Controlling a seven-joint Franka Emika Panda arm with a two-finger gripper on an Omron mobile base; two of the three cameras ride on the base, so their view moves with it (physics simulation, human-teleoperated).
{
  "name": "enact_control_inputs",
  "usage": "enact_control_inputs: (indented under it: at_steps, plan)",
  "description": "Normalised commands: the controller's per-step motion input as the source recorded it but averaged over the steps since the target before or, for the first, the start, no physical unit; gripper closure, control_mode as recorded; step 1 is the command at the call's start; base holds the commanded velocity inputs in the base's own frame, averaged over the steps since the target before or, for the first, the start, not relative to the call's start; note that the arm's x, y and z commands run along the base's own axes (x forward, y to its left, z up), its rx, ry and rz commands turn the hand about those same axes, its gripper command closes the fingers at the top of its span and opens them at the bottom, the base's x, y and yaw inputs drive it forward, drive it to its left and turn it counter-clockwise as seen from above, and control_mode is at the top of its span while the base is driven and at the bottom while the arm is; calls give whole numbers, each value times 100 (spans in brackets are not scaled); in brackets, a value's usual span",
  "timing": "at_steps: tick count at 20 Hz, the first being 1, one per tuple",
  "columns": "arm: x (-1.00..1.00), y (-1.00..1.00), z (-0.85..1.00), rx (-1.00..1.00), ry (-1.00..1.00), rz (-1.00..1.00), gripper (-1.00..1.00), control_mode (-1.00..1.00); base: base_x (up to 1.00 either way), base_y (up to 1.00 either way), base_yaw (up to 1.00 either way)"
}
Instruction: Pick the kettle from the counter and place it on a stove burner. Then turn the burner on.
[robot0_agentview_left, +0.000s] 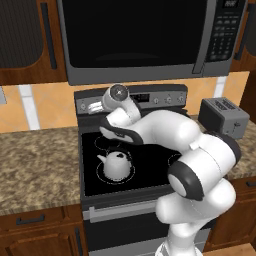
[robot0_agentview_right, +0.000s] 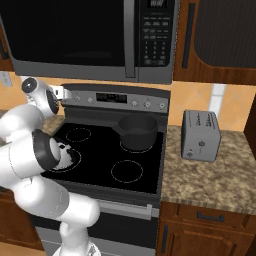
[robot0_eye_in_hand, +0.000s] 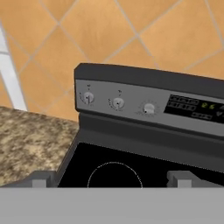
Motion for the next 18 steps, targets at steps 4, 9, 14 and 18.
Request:
enact_control_inputs:
  at_steps: [4,9,14,18]
  plan:
    - [4,10,-3,0,-1,0,-100,-100,0,0,0]
    - [0,7,-23,0,-1,0,-100,-100,0,0,0]
    - [0,11,-33,-1,-3,0,-100,-100,0,0,0]
    - [0,13,-17,-1,-4,0,-100,-100,0,0,0]
